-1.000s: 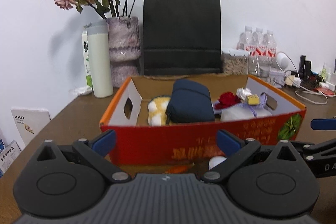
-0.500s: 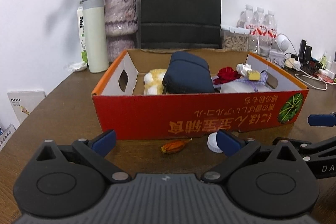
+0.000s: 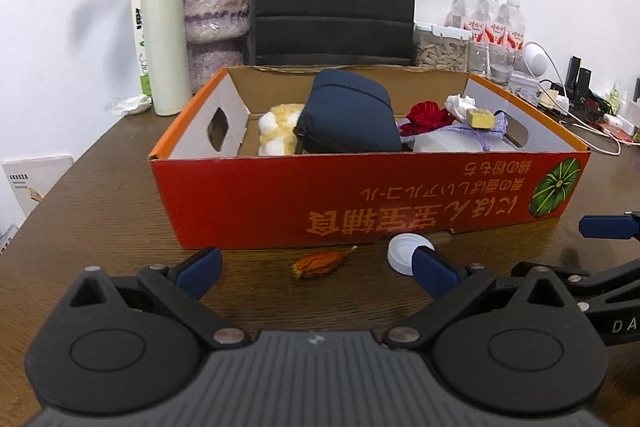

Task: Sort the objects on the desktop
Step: 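Withdraw both tools from the box toward the remaining cap and lighter, then grasp the white cap with the right tool while the left grasps the orange lighter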

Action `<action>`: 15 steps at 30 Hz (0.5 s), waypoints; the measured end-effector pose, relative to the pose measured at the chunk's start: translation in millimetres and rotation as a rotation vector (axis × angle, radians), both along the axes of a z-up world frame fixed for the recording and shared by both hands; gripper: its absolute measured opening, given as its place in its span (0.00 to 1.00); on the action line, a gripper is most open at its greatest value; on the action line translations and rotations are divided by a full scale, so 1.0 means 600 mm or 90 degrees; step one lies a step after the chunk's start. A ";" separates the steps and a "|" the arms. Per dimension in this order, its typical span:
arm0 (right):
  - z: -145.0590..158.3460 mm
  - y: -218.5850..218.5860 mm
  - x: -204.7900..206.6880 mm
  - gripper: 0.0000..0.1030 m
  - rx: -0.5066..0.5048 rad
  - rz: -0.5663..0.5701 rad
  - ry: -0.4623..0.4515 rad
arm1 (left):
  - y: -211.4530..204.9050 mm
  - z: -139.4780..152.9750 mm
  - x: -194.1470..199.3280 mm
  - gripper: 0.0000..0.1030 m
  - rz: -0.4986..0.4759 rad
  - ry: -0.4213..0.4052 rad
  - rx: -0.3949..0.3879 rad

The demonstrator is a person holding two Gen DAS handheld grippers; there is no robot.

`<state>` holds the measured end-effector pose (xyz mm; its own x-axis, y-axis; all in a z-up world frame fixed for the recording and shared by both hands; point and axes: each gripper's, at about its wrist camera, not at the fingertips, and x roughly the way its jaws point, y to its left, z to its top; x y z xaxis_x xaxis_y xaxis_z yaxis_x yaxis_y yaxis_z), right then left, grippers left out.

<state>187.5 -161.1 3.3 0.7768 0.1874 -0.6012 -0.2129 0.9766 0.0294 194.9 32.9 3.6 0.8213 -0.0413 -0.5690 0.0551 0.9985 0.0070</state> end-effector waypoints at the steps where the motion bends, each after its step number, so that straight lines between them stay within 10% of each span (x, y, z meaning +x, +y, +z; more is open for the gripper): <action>1: 0.000 0.001 0.000 1.00 0.000 0.001 0.001 | -0.001 -0.001 0.001 1.00 -0.001 0.003 0.001; 11: -0.002 0.007 0.003 1.00 0.002 0.006 0.013 | 0.014 -0.009 0.025 0.73 0.013 0.034 -0.022; 15: -0.001 0.016 0.005 1.00 0.008 0.010 0.016 | 0.008 -0.007 0.031 0.47 0.001 0.029 -0.001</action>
<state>190.6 -151.8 2.6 0.7585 0.2073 -0.6178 -0.2280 0.9726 0.0464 213.7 37.7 -0.5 0.7948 -0.0406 -0.6056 0.0536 0.9986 0.0034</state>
